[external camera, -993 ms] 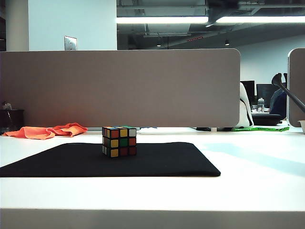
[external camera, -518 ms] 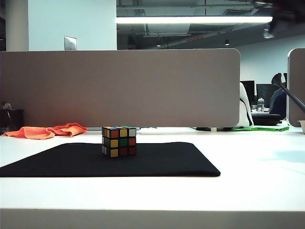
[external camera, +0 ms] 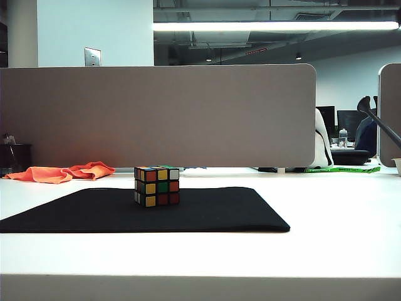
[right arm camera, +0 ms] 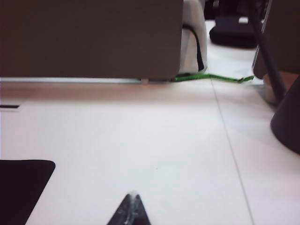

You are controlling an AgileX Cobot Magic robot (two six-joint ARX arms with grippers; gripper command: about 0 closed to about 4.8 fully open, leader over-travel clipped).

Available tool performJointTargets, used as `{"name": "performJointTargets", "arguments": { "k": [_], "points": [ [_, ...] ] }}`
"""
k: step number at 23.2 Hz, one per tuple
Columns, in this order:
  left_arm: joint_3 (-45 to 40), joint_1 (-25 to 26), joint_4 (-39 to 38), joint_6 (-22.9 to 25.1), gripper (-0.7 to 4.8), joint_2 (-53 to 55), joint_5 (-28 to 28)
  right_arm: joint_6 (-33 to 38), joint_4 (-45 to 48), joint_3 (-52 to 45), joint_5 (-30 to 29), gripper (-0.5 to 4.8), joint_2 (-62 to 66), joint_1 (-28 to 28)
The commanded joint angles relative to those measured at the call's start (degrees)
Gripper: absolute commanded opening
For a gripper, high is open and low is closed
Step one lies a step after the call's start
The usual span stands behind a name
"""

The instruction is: Pick up the cube on the right side of the mouse pad, then place it in the center of the mouse pad.

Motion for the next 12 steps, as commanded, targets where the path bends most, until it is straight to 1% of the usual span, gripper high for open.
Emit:
{"name": "performJointTargets", "arguments": {
  "k": [1, 5, 7, 10, 12],
  "points": [
    [0.3, 0.0, 1.1, -1.2, -0.06, 0.0, -1.7, 0.1, 2.1, -4.2, -0.3, -0.06, -6.2, -2.2],
    [0.3, 0.0, 1.1, -1.2, -0.06, 0.0, -1.7, 0.1, 2.0, -10.1, -4.2, -0.06, -15.3, -6.7],
    [0.3, 0.0, 1.2, -1.2, -0.06, 0.0, -2.9, 0.1, 2.0, -14.3, -5.9, -0.06, -21.5, -9.4],
    [0.3, 0.0, 2.2, -1.2, -0.06, 0.0, -4.2, 0.5, 1.9, -18.4, -7.1, -0.06, -28.0, -10.4],
    [0.3, 0.0, 3.8, -1.2, -0.06, 0.0, -4.8, 4.4, 2.0, -21.0, -7.1, -0.06, -32.4, -9.9]
  ]
}}
